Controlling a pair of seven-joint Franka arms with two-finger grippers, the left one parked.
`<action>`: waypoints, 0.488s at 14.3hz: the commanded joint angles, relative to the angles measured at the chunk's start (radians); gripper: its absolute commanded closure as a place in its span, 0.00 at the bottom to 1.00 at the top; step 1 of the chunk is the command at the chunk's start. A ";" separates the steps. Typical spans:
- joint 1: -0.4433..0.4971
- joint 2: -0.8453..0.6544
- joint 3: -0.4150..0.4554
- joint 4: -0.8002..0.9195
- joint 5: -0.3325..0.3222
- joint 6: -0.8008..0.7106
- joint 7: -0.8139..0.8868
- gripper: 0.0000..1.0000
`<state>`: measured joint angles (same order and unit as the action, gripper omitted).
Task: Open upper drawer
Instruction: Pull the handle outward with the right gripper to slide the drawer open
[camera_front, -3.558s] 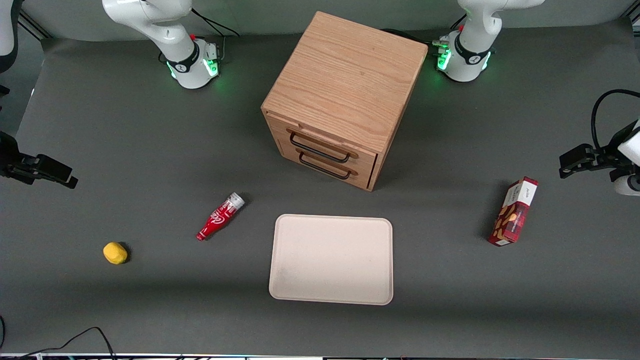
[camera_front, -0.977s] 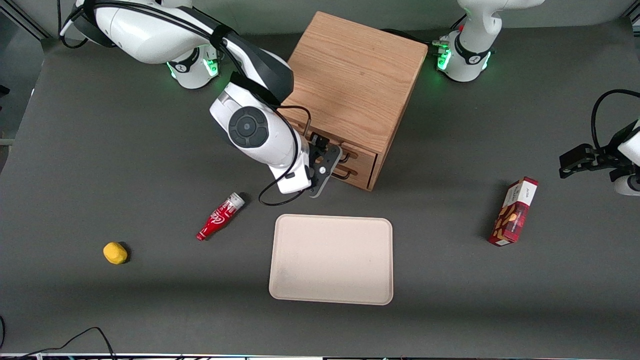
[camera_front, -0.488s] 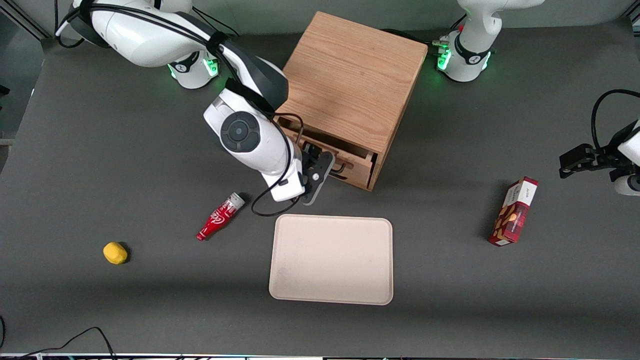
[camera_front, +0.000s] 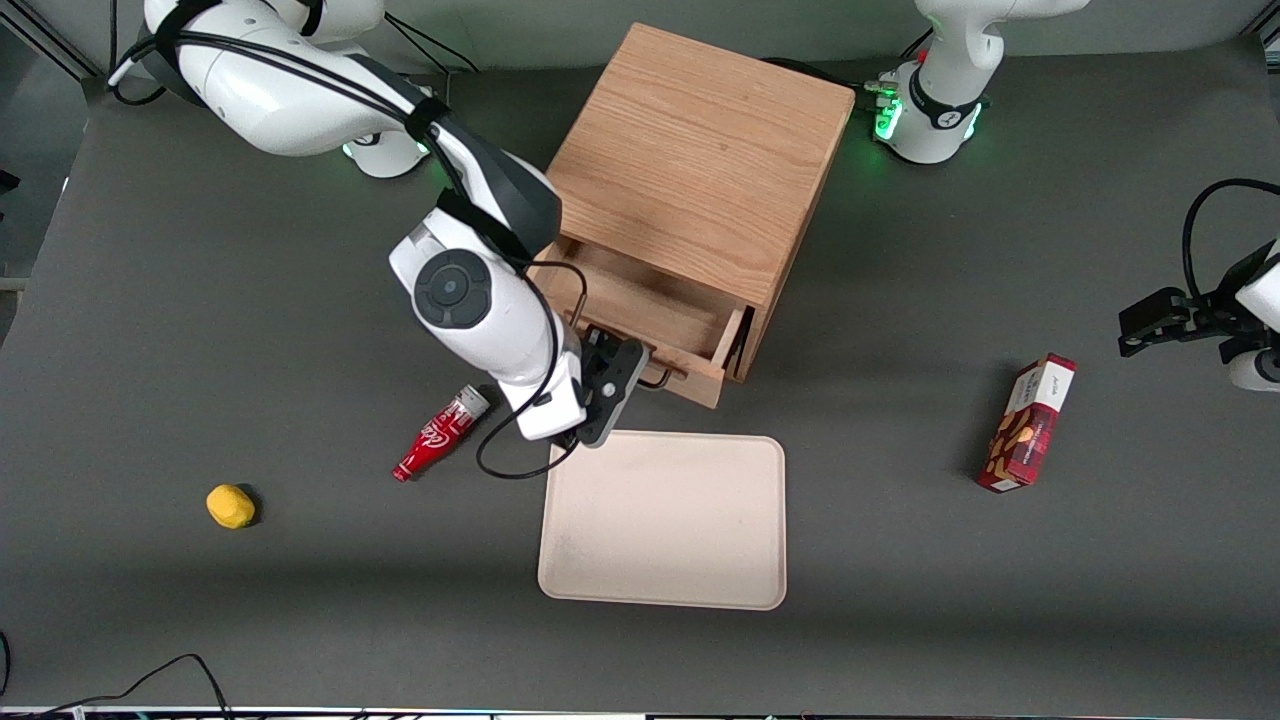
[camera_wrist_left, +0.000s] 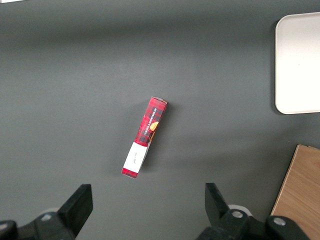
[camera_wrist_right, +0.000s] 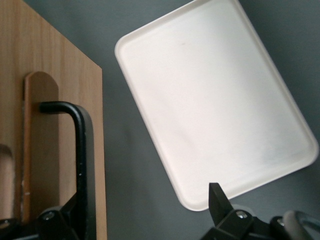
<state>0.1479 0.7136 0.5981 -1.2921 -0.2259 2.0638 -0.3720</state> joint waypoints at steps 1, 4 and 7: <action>0.007 0.029 -0.044 0.082 -0.030 -0.001 -0.059 0.00; 0.001 0.032 -0.086 0.128 -0.038 0.031 -0.110 0.00; -0.022 0.037 -0.101 0.151 -0.035 0.062 -0.128 0.00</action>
<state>0.1330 0.7174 0.4981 -1.2002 -0.2381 2.1103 -0.4730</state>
